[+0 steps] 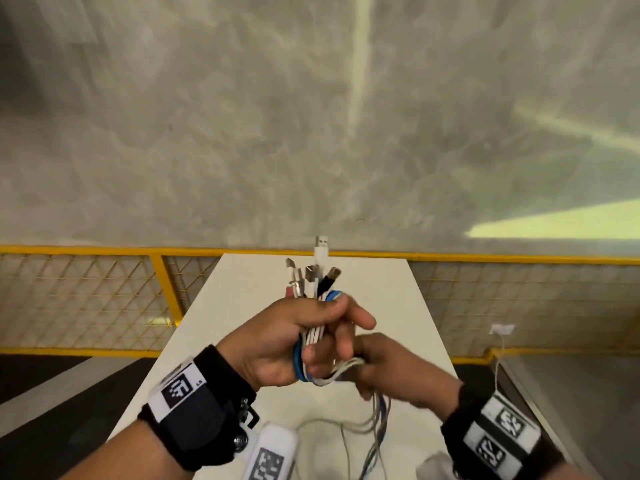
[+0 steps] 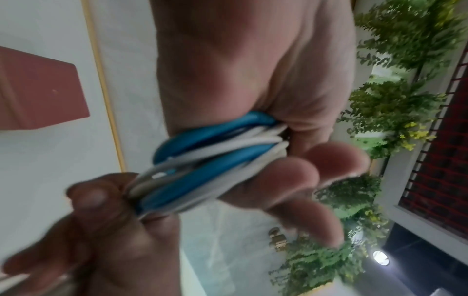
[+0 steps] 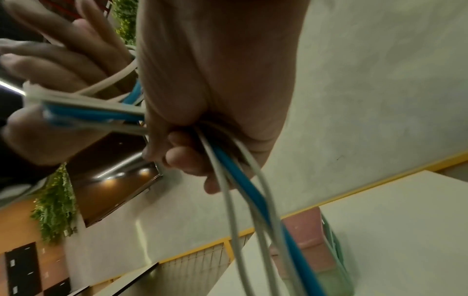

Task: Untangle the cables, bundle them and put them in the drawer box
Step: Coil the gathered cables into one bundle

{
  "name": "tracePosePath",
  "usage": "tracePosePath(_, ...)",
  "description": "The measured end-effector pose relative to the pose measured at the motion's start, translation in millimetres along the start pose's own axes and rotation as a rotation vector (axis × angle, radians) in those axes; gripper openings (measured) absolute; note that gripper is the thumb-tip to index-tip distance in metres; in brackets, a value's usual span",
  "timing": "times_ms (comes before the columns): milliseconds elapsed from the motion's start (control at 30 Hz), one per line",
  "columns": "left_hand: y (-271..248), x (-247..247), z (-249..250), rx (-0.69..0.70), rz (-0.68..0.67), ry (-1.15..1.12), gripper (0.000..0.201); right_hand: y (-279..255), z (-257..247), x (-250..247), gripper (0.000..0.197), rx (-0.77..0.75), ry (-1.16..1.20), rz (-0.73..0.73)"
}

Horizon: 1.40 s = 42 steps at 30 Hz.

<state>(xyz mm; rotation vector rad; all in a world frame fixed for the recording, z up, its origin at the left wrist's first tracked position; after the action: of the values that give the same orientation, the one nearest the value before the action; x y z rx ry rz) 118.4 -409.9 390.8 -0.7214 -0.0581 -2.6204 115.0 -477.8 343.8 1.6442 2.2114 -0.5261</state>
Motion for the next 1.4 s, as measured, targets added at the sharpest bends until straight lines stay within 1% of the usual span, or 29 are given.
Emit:
tracePosePath(33,-1.6,-0.4,-10.0,-0.076,0.003,0.083,0.030,2.3,-1.3,-3.0,0.008,-0.010,-0.066,0.000)
tracePosePath(100,-3.3,-7.7,-34.4,-0.253,0.059,0.301,0.032,6.8,-0.3,-6.2,0.023,-0.016,-0.239,0.000)
tracePosePath(133,-3.5,-12.6,-45.0,-0.317,0.091,0.425,0.031,8.2,1.0,-7.1,0.028,-0.008,-0.306,0.005)
tracePosePath(200,-3.0,-28.9,-60.5,-0.381,0.194,0.594,0.028,11.4,2.5,-6.8,0.028,-0.032,-0.391,0.026)
tracePosePath(233,-2.2,-36.5,-65.0,-0.379,0.247,0.657,0.029,11.5,2.3,-6.5,0.028,-0.044,-0.411,0.038)
tracePosePath(267,-0.8,-43.4,-67.6,-0.358,0.288,0.730,0.030,10.3,2.9,-7.4,0.031,-0.031,-0.398,0.050)
tracePosePath(300,-0.2,-46.0,-67.3,-0.328,0.316,0.833,0.024,7.9,1.6,-7.8,0.040,-0.017,-0.387,0.061)
tracePosePath(333,0.8,-45.0,-64.5,-0.285,0.327,0.973,0.013,6.4,1.3,-8.0,0.047,-0.009,-0.386,0.072)
tracePosePath(367,3.1,-43.7,-61.9,-0.246,0.337,1.127,0.017,6.1,1.0,-8.3,0.048,-0.011,-0.390,0.086)
tracePosePath(400,5.5,-43.3,-59.2,-0.183,0.369,1.252,0.024,6.7,4.3,-9.3,0.040,-0.008,-0.399,0.107)
tracePosePath(433,7.5,-41.4,-53.1,-0.095,0.411,1.302,0.021,8.5,8.9,-11.5,0.029,0.007,-0.391,0.139)
tracePosePath(467,8.0,-41.9,-47.8,-0.003,0.453,1.313,0.015,9.5,11.7,-13.4,0.024,0.035,-0.352,0.169)
tracePosePath(500,8.1,-43.6,-43.7,0.077,0.469,1.300,0.013,10.0,14.2,-14.9,0.023,0.056,-0.300,0.196)
tracePosePath(533,9.3,-47.8,-43.8,0.120,0.464,1.232,0.017,10.3,16.6,-15.0,0.021,0.072,-0.244,0.213)
tracePosePath(600,9.7,-58.6,-46.3,0.147,0.458,0.917,0.026,8.7,12.9,-18.2,0.015,0.061,-0.088,0.267)
tracePosePath(633,8.5,-62.3,-45.4,0.182,0.485,0.742,0.033,6.8,8.8,-18.3,0.016,0.039,0.014,0.291)
tracePosePath(667,7.2,-67.3,-42.1,0.224,0.550,0.584,0.047,5.6,4.7,-17.2,0.019,0.008,0.086,0.310)
tracePosePath(733,5.4,-79.0,-42.9,0.261,0.708,0.304,0.080,3.2,-5.2,-9.7,0.029,-0.068,0.069,0.332)
tracePosePath(767,5.9,-81.2,-44.6,0.281,0.766,0.199,0.085,1.9,-9.2,-5.3,0.035,-0.108,0.033,0.340)
tracePosePath(800,5.3,-80.9,-46.6,0.293,0.811,0.104,0.079,0.2,-13.3,-0.7,0.041,-0.139,0.007,0.343)
tracePosePath(867,4.7,-79.2,-48.9,0.321,0.848,-0.052,0.059,-4.0,-19.6,5.7,0.049,-0.174,-0.017,0.342)
tracePosePath(933,5.7,-77.2,-50.5,0.340,0.811,-0.161,0.052,-7.7,-20.3,7.8,0.050,-0.183,-0.024,0.353)
tracePosePath(967,6.6,-76.3,-50.7,0.346,0.788,-0.199,0.045,-10.4,-20.0,7.0,0.050,-0.185,-0.008,0.371)
tracePosePath(1033,7.9,-73.7,-49.0,0.343,0.745,-0.248,0.017,-15.5,-17.8,7.1,0.044,-0.186,0.029,0.406)
tracePosePath(1067,7.6,-71.6,-47.5,0.341,0.724,-0.275,0.011,-17.6,-15.4,7.8,0.041,-0.176,0.042,0.425)
tracePosePath(1133,7.4,-70.1,-45.8,0.338,0.693,-0.324,0.024,-21.7,-9.2,9.7,0.033,-0.134,0.071,0.446)
tracePosePath(1200,5.7,-67.4,-43.7,0.339,0.666,-0.381,0.027,-24.0,-1.7,14.1,0.030,-0.084,0.110,0.429)
tracePosePath(1333,-1.4,-67.7,-33.9,0.382,0.651,-0.434,0.024,-28.3,9.9,27.2,0.021,0.017,0.241,0.325)
tracePosePath(1400,-4.3,-65.9,-27.5,0.395,0.617,-0.455,0.015,-28.2,10.7,36.9,0.014,0.033,0.259,0.230)
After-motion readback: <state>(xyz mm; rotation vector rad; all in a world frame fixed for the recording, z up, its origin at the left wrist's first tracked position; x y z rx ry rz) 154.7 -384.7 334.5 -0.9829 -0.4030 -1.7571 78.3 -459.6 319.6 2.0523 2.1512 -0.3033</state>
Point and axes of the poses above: each hand's wrist, its own y-axis towards the middle knuckle, its own x-axis out of the palm, z = x × y, the point moved 9 cm from there along y, towards the middle knuckle, and after that the axes turned 1 degree about -x, right-handed, at the moved point
